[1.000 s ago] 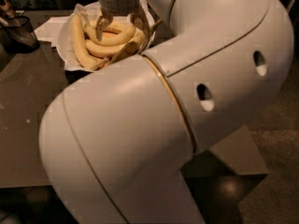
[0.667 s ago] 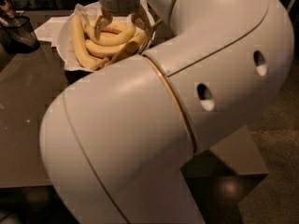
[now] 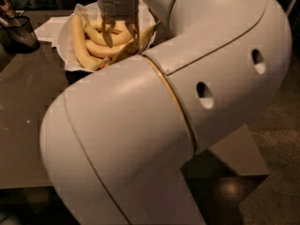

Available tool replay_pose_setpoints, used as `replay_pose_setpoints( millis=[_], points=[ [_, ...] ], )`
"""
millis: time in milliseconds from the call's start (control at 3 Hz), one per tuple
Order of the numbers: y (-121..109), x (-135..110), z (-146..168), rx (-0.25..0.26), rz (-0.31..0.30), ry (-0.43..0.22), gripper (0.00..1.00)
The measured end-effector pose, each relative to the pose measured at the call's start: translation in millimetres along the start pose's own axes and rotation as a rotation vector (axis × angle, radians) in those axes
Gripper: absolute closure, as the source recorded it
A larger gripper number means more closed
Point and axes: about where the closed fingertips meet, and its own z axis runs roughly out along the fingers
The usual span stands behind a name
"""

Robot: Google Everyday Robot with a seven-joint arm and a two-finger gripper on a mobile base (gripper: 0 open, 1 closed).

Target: Pick banana from white bowl

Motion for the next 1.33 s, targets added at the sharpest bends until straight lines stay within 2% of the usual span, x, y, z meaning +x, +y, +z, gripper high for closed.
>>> replay_pose_setpoints(
  millis=[1333],
  points=[
    [8.7,15.7,21.9,0.012,-0.039,0.061,0.44]
  ],
)
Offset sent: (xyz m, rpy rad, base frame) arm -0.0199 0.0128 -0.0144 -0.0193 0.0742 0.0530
